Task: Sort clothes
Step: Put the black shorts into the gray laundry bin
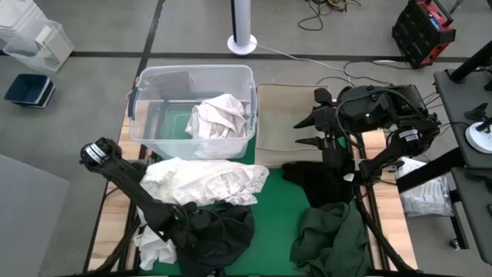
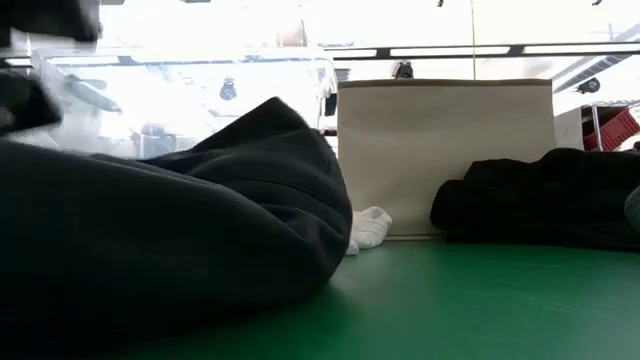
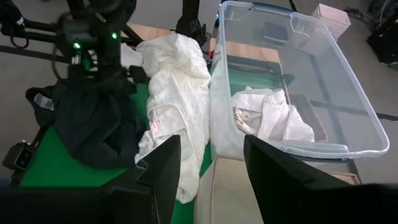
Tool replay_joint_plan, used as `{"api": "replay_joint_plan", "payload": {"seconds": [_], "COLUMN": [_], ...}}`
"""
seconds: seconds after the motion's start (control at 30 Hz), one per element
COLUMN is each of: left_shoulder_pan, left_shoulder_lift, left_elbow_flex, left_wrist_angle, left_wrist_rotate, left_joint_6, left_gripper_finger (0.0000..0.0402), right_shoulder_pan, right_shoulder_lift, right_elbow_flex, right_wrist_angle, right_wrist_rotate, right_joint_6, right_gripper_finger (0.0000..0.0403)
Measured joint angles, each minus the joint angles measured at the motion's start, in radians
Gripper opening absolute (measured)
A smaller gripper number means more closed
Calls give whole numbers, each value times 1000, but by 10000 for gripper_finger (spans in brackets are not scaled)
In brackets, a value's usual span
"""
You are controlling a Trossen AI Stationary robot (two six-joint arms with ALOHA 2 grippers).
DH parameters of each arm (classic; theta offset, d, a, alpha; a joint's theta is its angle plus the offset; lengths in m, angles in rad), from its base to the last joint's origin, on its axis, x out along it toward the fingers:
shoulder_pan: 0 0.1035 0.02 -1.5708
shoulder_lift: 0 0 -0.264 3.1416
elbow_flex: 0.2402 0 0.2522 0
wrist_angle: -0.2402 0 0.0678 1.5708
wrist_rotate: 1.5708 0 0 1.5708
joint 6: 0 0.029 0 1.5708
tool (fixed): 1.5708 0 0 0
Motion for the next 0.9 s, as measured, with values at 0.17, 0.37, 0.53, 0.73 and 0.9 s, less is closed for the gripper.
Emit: {"api": "replay_joint_plan", "payload": {"seconds": [0.17, 0.37, 0.53, 0.73, 0.9], "left_shoulder_pan": [0, 0, 1, 1, 1], "left_shoulder_lift": [-24, -77, -84, -84, -84], "left_elbow_flex": [148, 302, 450, 631, 802], "left_wrist_angle": [-166, -323, -454, -565, -664], "left_wrist_rotate": [5, 0, -15, -91, -253], "left_joint_6": [52, 53, 55, 84, 148], "left_gripper_finger": [1, 0, 0, 0, 0], "right_shoulder_pan": [-2, -2, -2, -2, -2], "right_shoulder_lift": [0, 0, 0, 5, 33], "right_elbow_flex": [0, 0, 0, -3, -11], "right_wrist_angle": [1, 3, 34, 99, 116], "right_wrist_rotate": [0, 0, 0, 0, -1], "right_joint_6": [-16, -30, -28, 11, 25], "right_gripper_finger": [164, 163, 173, 199, 238]}}
